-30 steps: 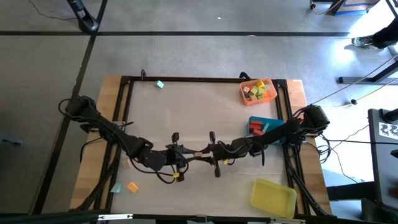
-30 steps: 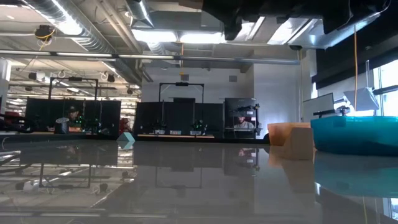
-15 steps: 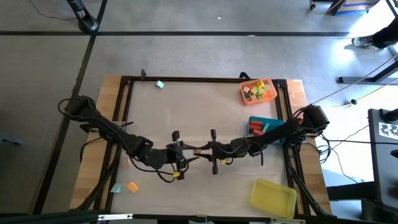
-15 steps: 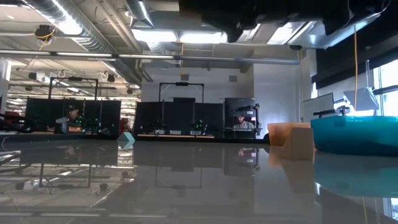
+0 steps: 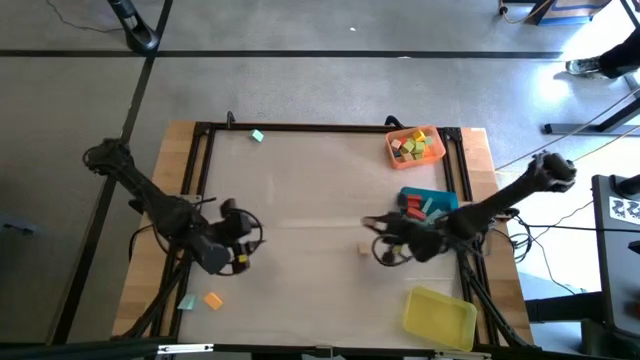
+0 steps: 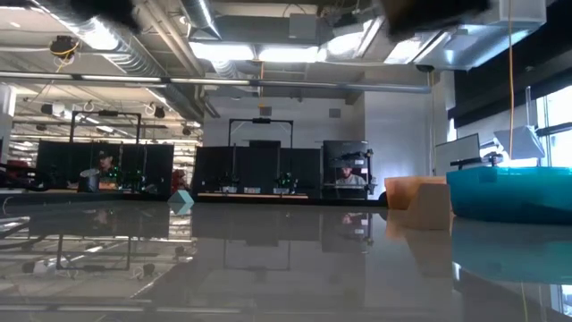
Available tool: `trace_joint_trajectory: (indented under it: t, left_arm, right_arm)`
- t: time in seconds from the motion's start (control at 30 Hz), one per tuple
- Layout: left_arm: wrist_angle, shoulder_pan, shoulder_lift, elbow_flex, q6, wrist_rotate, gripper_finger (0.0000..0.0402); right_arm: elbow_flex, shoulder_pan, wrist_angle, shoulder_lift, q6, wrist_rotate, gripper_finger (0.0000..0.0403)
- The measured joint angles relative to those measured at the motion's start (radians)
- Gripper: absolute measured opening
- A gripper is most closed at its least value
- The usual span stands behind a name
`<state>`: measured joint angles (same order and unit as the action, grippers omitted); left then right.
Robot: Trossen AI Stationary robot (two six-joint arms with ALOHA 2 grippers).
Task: Sort blocks by size
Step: Put the brown rectangular block into the blue bin, then put the brown triangular block into the yellow bin
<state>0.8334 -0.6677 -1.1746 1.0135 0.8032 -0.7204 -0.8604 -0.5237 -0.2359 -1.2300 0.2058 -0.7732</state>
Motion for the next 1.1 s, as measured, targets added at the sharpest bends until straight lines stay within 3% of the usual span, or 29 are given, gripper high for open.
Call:
trace_joint_trajectory:
  t: [0.07, 0.17, 0.3, 0.4, 0.63, 0.93, 1.1]
  left_arm:
    - [0.116, -0.016, 0.001, -0.001, 0.110, 0.000, 0.0186]
    - [0.235, -0.032, -0.003, -0.004, 0.242, 0.031, 0.0186]
    - [0.255, -0.033, -0.004, -0.036, 0.302, 0.108, 0.0186]
    - [0.248, -0.031, -0.004, -0.067, 0.332, 0.117, 0.0186]
    - [0.248, -0.030, -0.004, -0.090, 0.342, 0.159, 0.0186]
    - [0.261, -0.030, -0.040, -0.090, 0.338, 0.256, 0.0186]
    - [0.360, -0.031, -0.121, -0.090, 0.289, 0.379, 0.0186]
  right_arm:
    - [0.000, -0.021, -0.222, 0.081, 0.185, 0.043, 0.0058]
    - [-0.005, -0.027, -0.536, 0.176, 0.494, 0.211, 0.0059]
    - [-0.004, -0.027, -0.878, 0.218, 0.843, 0.348, 0.0060]
    - [0.023, -0.026, -1.011, 0.216, 0.981, 0.369, 0.0060]
    - [0.143, 0.024, -1.017, 0.211, 1.104, 0.346, 0.0082]
    - [0.179, 0.133, -0.976, 0.212, 1.048, 0.375, 0.0231]
    - [0.166, 0.132, -0.908, 0.212, 0.979, 0.358, 0.0281]
